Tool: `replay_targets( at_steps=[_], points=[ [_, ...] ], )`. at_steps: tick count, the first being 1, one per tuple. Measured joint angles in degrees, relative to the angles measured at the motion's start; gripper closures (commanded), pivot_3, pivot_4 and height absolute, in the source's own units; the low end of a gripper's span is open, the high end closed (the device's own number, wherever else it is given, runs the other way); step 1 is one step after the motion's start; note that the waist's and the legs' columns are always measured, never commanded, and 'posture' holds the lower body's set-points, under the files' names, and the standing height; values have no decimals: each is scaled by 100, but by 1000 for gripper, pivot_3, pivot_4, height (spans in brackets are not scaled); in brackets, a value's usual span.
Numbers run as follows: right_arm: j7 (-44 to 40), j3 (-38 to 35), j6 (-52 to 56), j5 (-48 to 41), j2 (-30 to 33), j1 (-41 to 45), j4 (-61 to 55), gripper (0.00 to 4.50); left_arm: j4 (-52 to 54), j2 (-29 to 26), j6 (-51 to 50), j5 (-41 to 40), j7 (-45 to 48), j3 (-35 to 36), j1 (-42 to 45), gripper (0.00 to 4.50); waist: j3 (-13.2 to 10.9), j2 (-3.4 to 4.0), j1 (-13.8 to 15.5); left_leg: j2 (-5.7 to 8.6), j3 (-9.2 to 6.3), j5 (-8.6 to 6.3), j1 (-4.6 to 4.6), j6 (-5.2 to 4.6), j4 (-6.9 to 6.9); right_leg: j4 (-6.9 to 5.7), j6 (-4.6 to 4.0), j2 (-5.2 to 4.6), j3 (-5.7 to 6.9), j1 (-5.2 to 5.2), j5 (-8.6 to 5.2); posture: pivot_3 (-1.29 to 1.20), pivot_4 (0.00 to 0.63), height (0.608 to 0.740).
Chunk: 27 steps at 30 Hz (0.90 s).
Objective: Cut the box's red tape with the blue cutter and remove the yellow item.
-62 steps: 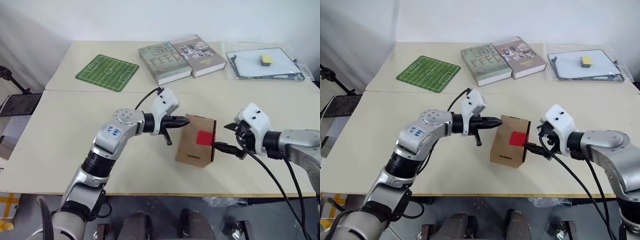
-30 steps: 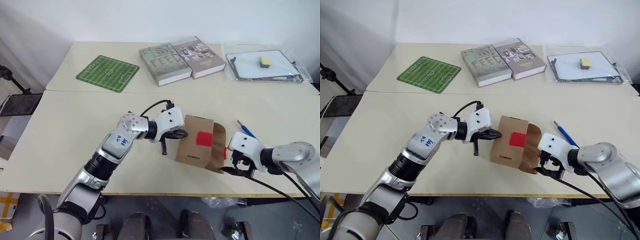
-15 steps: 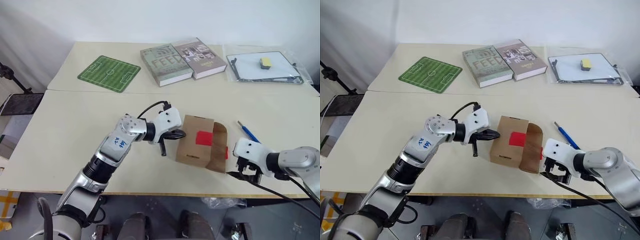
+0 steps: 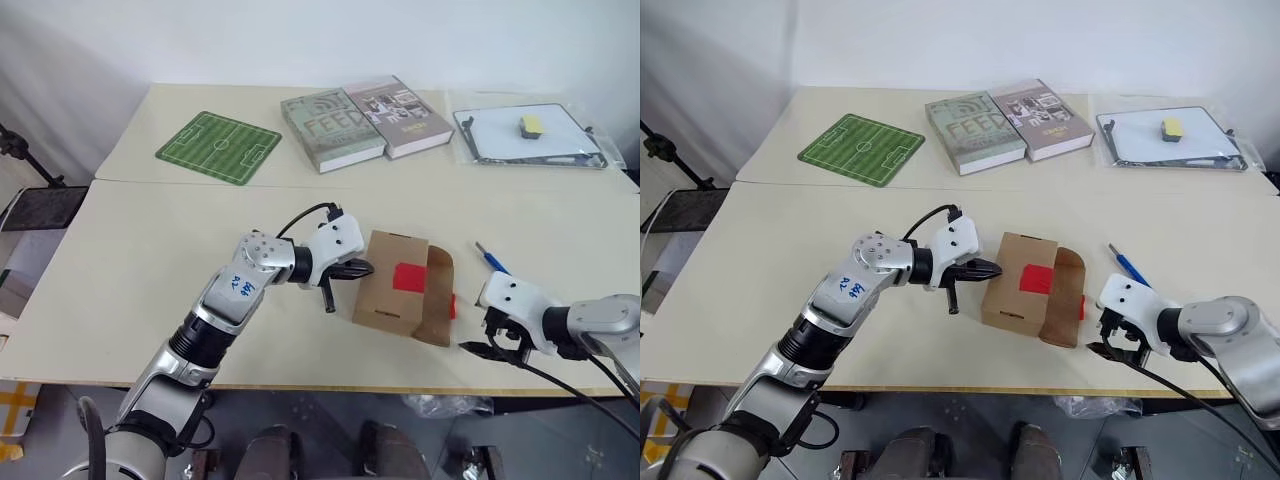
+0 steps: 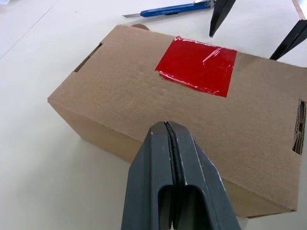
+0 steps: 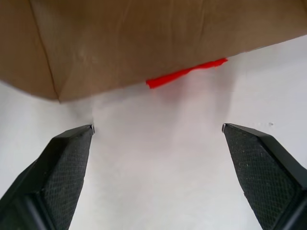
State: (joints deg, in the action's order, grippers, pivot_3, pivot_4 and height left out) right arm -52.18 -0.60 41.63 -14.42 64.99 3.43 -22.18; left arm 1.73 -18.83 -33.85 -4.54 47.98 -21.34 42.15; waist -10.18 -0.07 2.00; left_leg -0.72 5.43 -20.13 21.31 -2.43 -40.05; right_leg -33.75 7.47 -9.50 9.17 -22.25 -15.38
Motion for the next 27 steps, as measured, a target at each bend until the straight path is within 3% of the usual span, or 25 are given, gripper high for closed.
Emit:
replay_targets(
  at_steps=[4,19,27],
  points=[
    [152,-285,608,-313,-385,139,39,29,7,-5,-1,0,-6,8,-1,4500,-1,0,-6,-2,1,0,1,0,-2,-3,0,0,-3,-3,0,0,150,740],
    [794,-1619,4511,-2282,-2005,1660,714,29,49,23,-88,0,-44,10,-5,4500,3,6,-46,-3,1,0,10,0,0,-8,-3,-5,-5,-16,0,0,150,740],
    [1342,-2291,5037,-2491,-2973,1892,1088,29,504,-29,-475,-8,-109,28,-205,4500,5,5,-93,-4,9,0,9,-1,5,-10,-2,4,-8,-20,0,0,150,740]
  ],
)
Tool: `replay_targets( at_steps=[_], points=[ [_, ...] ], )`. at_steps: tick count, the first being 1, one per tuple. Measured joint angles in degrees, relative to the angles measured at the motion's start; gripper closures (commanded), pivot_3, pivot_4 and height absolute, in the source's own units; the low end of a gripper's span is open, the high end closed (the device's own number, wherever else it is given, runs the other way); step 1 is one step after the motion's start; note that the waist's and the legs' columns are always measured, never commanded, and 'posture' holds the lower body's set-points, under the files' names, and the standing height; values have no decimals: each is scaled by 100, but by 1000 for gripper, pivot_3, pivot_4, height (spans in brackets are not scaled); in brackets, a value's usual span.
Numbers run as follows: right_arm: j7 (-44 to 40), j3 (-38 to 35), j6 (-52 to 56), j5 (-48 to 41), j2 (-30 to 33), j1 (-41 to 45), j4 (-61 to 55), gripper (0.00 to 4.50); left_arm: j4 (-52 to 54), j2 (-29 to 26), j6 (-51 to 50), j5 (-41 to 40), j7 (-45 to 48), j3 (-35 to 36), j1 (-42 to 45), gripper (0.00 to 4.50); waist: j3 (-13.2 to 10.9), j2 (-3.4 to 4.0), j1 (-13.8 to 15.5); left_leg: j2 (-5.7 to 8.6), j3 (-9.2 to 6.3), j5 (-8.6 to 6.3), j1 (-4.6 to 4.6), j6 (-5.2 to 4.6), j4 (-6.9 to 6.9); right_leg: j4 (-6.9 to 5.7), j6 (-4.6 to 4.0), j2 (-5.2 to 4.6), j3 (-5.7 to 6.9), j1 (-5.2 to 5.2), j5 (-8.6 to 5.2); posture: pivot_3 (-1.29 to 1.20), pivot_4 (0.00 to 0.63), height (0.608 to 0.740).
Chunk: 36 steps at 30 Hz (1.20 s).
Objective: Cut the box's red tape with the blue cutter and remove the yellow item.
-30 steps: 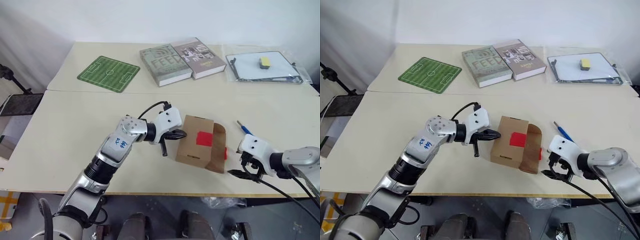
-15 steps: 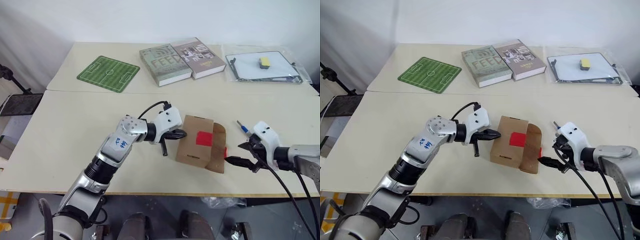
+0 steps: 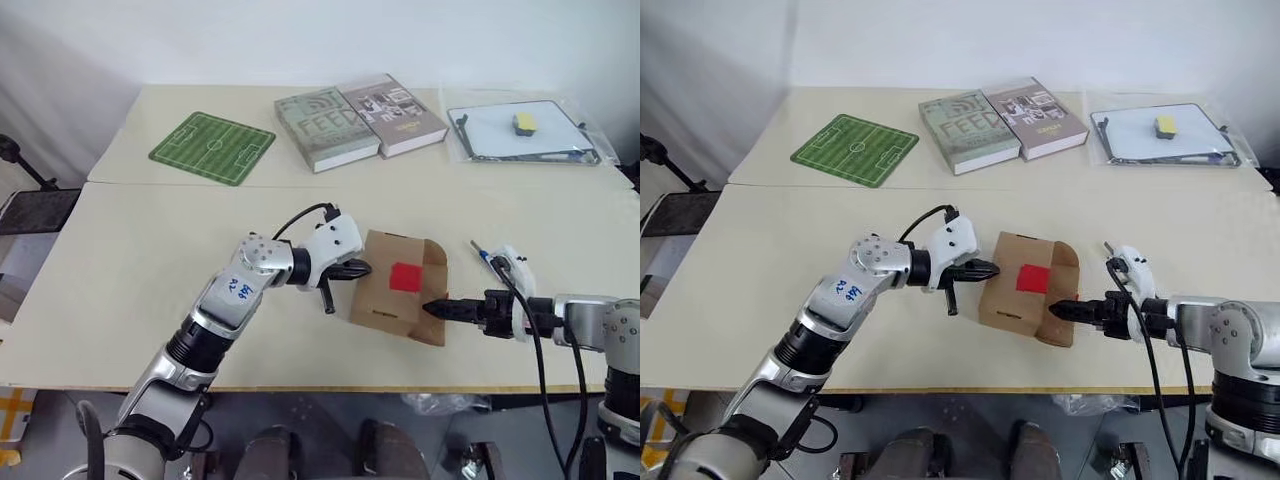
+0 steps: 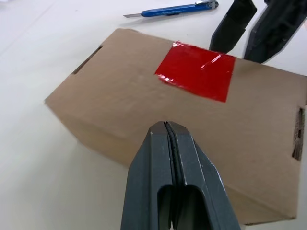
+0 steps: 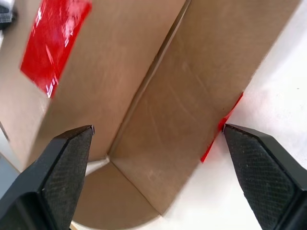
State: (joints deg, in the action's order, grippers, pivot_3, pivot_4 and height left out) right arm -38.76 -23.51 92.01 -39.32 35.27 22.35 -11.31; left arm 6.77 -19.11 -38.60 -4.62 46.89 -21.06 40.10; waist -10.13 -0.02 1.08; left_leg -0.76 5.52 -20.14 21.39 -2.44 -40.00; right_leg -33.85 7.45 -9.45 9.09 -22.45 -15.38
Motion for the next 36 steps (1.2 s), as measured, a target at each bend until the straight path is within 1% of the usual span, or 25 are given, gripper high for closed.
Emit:
replay_targets(
  at_steps=[5,8,10,18,22,29,36],
  points=[
    [351,-213,18,-162,-413,133,209,29,290,-68,-270,-36,-4,0,-104,4500,1,-2,-124,-8,4,2,-12,4,0,-9,-3,4,-7,3,0,0,150,740],
    [510,-236,2,-270,-455,140,235,29,393,-120,-355,-46,-20,4,-139,4500,3,1,-145,-11,8,2,-19,4,2,-14,-7,5,-11,3,-1,0,150,740],
    [562,-244,-41,-371,-377,71,209,29,426,-128,-395,-76,-44,19,-151,4500,3,0,-132,-11,8,2,-17,3,2,-12,-7,4,-11,2,-1,0,150,740],
    [646,-620,-31,-1152,524,-649,205,29,661,-244,-484,-203,-51,16,-259,4500,7,8,40,-3,2,-5,-4,-4,6,5,-6,-1,-6,2,0,0,150,740],
    [784,-669,-46,-1366,545,-736,238,29,672,-264,-508,-214,-58,12,-258,4500,7,8,35,-5,4,-5,-5,-4,6,5,-6,-1,-7,2,0,0,150,740],
    [967,-498,-116,-1244,-94,-244,504,29,557,-261,-490,-209,-54,-2,-207,4500,14,-4,-46,-11,7,-4,-14,-2,5,-1,-6,2,-10,3,0,0,150,740],
    [967,-339,-319,-1121,-506,55,737,29,315,-201,-338,-208,7,-32,-79,4500,16,-5,-109,-11,6,-4,-14,-1,7,-2,-7,2,-9,3,-1,0,150,740]
  ],
)
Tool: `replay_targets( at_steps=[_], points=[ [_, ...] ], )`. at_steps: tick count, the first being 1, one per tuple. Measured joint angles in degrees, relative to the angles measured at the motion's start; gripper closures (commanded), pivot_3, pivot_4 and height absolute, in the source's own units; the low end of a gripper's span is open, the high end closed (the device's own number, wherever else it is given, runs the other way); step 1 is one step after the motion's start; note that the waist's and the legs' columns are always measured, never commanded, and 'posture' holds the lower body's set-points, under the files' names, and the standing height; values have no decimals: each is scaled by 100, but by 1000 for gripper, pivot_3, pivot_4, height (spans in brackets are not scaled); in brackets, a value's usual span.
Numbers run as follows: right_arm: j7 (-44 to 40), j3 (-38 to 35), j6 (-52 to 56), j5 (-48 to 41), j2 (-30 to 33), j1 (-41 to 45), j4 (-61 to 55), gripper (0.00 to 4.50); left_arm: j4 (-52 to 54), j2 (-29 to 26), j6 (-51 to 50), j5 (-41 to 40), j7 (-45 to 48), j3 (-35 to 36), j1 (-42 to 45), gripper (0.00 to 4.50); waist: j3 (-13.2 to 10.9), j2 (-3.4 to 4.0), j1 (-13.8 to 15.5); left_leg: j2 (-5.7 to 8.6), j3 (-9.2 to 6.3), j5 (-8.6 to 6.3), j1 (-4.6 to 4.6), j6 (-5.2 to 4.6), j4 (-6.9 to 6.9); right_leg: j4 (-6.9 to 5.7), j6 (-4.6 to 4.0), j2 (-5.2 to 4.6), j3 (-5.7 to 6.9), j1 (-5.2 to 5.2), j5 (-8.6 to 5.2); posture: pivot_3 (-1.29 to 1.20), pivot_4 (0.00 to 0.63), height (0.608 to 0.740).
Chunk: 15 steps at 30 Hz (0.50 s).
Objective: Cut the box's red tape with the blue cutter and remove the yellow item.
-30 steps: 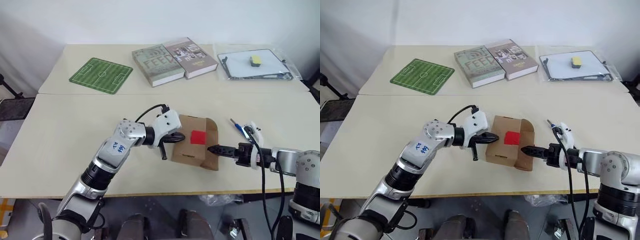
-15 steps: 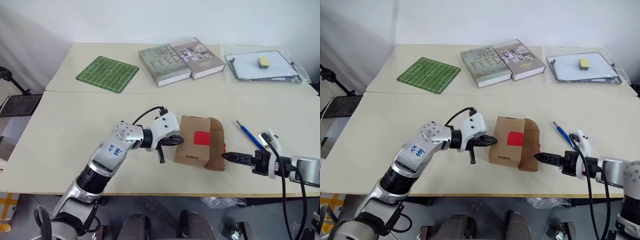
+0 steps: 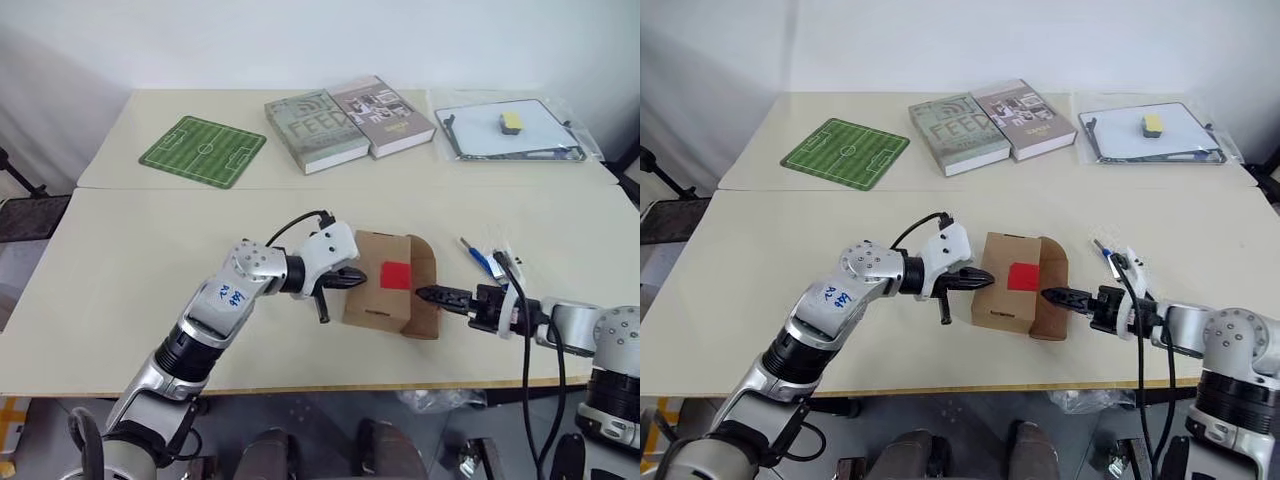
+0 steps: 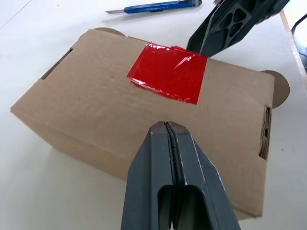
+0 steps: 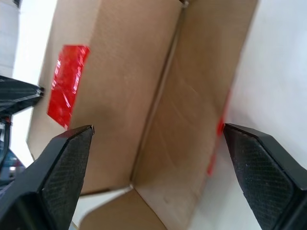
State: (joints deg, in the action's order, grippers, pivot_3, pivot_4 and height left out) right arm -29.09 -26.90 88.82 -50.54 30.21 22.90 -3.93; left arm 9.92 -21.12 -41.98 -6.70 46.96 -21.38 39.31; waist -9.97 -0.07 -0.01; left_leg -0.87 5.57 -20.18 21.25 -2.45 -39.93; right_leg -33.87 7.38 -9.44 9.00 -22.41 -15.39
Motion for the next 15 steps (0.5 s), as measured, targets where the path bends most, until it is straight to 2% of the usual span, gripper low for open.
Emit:
replay_targets(
  at_steps=[3,14,15],
  points=[
    [24,9,-21,52,-95,22,4,579,-153,80,81,3,7,-10,52,4500,1,0,-9,0,0,0,-1,0,0,-1,0,1,0,0,0,0,150,740],
    [709,-169,254,-109,-203,-165,-427,4425,-312,167,336,2,33,-34,85,4500,-1,7,18,4,-3,-1,7,1,15,6,0,-3,4,-8,0,0,150,740],
    [799,-170,264,-229,-202,-179,-556,4467,-330,177,347,2,33,-35,89,4500,2,11,23,4,-3,-1,7,1,17,8,0,-3,5,-7,0,0,150,740]
  ],
)
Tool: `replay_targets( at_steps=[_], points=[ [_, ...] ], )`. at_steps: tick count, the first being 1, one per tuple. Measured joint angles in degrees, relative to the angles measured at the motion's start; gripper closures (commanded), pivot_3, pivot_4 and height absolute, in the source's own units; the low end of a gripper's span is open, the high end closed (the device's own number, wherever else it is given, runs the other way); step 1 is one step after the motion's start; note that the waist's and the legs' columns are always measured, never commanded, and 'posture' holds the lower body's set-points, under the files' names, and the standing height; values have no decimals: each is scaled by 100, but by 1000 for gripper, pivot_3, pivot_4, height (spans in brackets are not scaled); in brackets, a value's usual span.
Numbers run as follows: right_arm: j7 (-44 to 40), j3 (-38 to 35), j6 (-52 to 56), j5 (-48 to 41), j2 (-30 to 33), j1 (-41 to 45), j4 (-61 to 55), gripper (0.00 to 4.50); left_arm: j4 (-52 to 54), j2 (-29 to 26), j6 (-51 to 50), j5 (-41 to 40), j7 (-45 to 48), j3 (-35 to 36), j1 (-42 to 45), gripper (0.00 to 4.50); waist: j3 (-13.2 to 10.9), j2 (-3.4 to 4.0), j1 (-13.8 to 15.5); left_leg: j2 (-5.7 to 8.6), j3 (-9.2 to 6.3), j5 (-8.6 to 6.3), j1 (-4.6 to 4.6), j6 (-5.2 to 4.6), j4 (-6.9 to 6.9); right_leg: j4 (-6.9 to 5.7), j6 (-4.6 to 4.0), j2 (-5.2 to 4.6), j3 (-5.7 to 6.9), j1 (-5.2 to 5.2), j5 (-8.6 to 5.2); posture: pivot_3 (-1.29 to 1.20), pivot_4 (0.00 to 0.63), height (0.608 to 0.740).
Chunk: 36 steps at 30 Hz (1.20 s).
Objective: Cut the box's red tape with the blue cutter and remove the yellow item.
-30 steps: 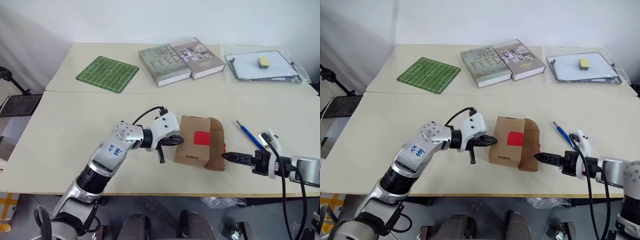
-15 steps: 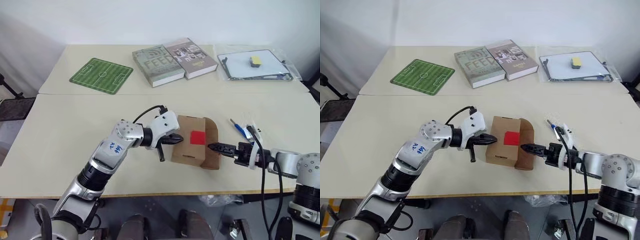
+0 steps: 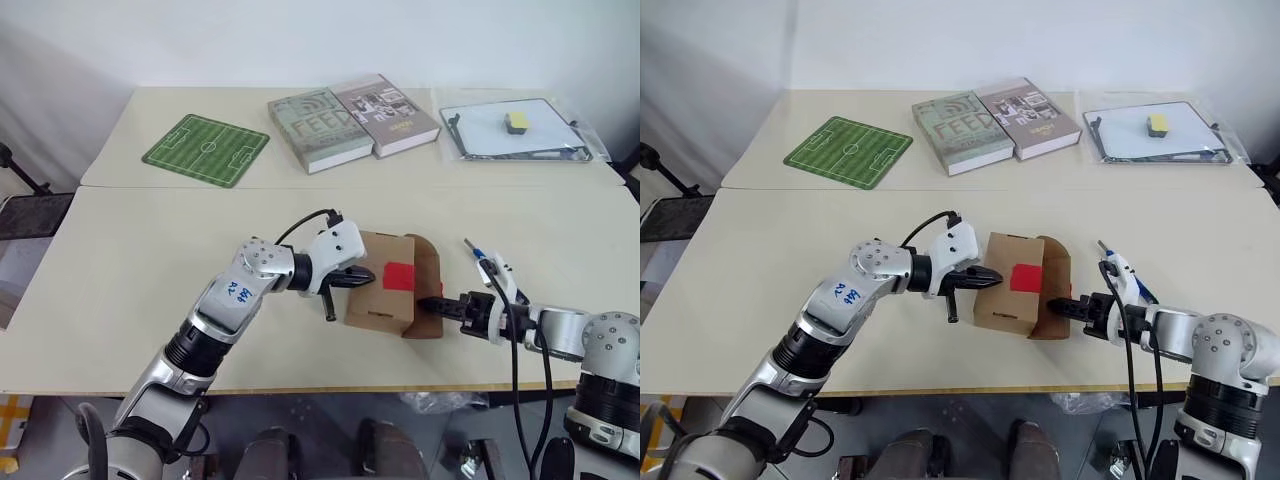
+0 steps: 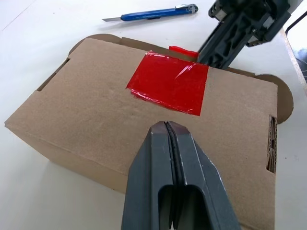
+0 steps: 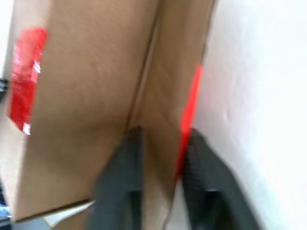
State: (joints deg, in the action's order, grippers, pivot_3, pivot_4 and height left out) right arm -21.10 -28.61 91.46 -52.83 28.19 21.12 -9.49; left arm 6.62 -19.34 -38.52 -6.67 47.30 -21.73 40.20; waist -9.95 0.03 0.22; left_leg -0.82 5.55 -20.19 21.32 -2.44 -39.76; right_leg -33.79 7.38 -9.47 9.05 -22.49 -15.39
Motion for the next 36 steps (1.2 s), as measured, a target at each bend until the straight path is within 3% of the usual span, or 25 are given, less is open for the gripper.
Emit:
replay_targets(
  at_steps=[8,14,20,29,36],
  points=[
    [1284,32,74,-1106,423,-170,-790,4467,-281,180,260,0,-4,-10,93,4500,-9,15,137,4,-3,-1,18,-1,0,11,1,-4,6,-10,0,0,150,740],
    [2554,25,27,-2812,1370,-122,-984,4467,-511,280,423,0,-16,67,218,4500,-12,20,142,10,-3,-6,29,-11,2,24,3,-6,12,-12,2,0,150,740],
    [3962,783,-1501,-5433,3447,-435,-1077,4467,-660,261,398,12,-39,213,217,4500,-32,16,143,11,-1,-9,35,-17,2,37,6,-1,20,-10,3,0,150,740],
    [3647,1285,-2513,-5905,4823,-331,-1273,4467,-731,241,94,-112,-174,545,172,4500,-42,7,154,6,-15,-10,85,-19,-21,42,15,0,35,-39,7,0,150,740],
    [3225,1496,-2664,-5916,5455,41,-1261,4467,-315,226,-761,-952,-150,1427,225,4500,-60,2,154,5,-19,-10,93,-19,-24,43,15,1,40,-42,8,0,150,740]
  ],
)
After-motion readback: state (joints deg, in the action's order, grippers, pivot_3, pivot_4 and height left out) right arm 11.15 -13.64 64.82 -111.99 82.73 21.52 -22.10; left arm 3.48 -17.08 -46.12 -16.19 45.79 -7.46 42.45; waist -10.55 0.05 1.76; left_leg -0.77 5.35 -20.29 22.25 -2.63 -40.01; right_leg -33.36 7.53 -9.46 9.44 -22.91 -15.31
